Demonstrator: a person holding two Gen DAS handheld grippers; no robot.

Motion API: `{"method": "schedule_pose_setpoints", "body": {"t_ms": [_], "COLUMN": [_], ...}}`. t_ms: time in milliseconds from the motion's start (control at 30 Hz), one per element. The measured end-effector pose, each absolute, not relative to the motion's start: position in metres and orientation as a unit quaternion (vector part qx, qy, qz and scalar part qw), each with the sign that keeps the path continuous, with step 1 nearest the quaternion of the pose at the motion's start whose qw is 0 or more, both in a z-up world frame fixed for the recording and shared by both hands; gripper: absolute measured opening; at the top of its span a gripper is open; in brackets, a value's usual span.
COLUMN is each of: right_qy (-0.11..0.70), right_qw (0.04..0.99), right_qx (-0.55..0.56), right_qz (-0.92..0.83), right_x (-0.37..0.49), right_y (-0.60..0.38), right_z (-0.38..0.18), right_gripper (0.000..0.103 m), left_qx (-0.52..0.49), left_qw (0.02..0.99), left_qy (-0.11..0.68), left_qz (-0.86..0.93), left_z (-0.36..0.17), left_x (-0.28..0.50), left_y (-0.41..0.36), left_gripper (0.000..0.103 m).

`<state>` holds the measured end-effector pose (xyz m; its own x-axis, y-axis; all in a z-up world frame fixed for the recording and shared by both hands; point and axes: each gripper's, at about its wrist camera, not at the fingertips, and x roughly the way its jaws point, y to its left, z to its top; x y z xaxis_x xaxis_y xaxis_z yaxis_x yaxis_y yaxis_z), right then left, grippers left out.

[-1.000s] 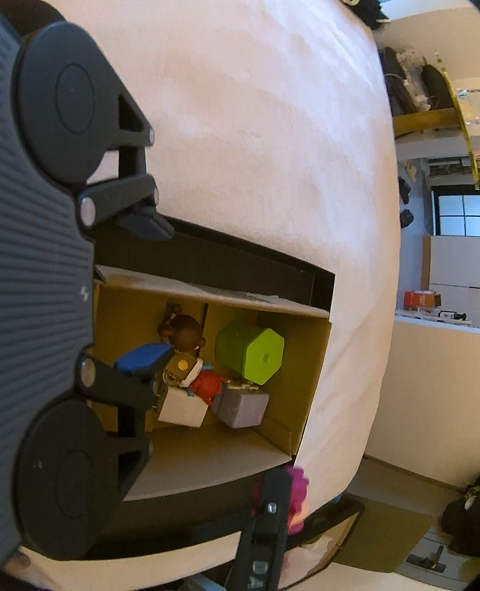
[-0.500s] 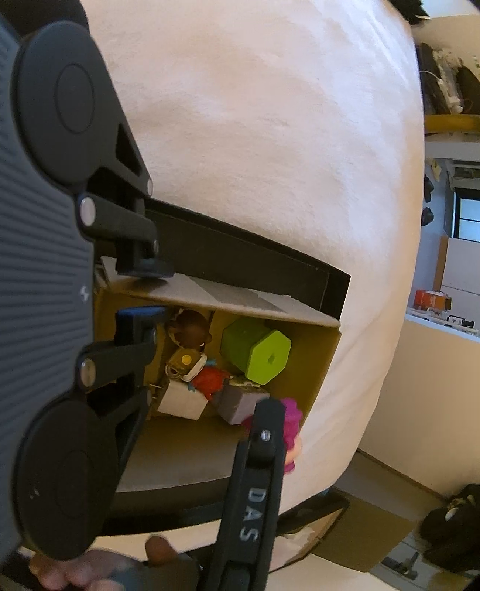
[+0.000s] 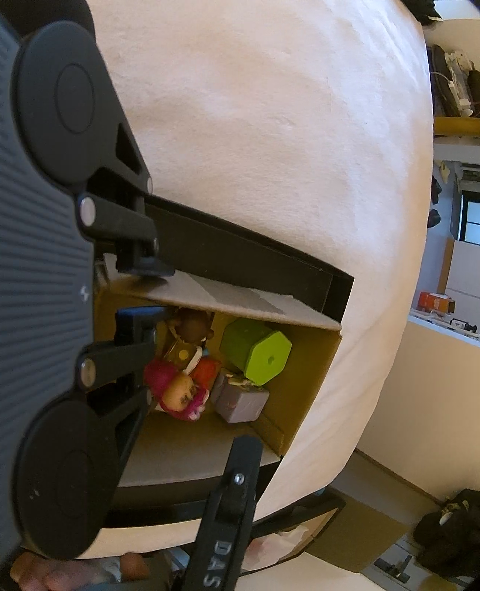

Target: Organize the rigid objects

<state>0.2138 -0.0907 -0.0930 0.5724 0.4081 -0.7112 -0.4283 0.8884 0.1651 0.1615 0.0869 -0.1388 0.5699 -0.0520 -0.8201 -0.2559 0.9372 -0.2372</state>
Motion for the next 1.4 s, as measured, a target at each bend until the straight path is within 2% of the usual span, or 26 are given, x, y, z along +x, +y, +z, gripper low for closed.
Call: {"method": "schedule_pose_setpoints", "body": {"t_ms": [367, 467, 567, 700, 867, 933, 1033, 1233, 1400], "right_qy": [0.398, 0.395, 0.397, 0.401, 0.396, 0.395, 0.392, 0.388, 0.383], "right_qw": [0.893, 0.896, 0.895, 0.892, 0.895, 0.895, 0.898, 0.901, 0.903], "right_qx": [0.031, 0.039, 0.050, 0.064, 0.071, 0.075, 0.075, 0.088, 0.094], "right_qz": [0.207, 0.201, 0.196, 0.196, 0.194, 0.192, 0.186, 0.175, 0.171], "right_x": [0.199, 0.195, 0.194, 0.190, 0.181, 0.178, 0.171, 0.157, 0.140], "right_y": [-0.130, -0.137, -0.143, -0.149, -0.156, -0.159, -0.164, -0.178, -0.188], "right_z": [-0.078, -0.074, -0.071, -0.068, -0.058, -0.054, -0.049, -0.038, -0.027], "right_gripper": [0.077, 0.083, 0.084, 0.087, 0.093, 0.095, 0.103, 0.103, 0.103], "left_qx": [-0.154, -0.151, -0.146, -0.137, -0.130, -0.127, -0.122, -0.111, -0.107], "left_qw": [0.868, 0.871, 0.874, 0.881, 0.888, 0.890, 0.893, 0.896, 0.901], "left_qy": [0.468, 0.464, 0.461, 0.451, 0.441, 0.438, 0.434, 0.429, 0.420], "left_qz": [0.056, 0.050, 0.043, 0.033, 0.025, 0.022, 0.015, 0.007, 0.004], "left_z": [-0.126, -0.118, -0.108, -0.089, -0.067, -0.061, -0.052, -0.033, -0.017], "left_x": [0.162, 0.161, 0.160, 0.156, 0.151, 0.147, 0.143, 0.132, 0.119], "left_y": [0.081, 0.078, 0.076, 0.068, 0.062, 0.061, 0.057, 0.051, 0.047], "left_gripper": [0.021, 0.025, 0.032, 0.052, 0.065, 0.075, 0.082, 0.094, 0.098]}}
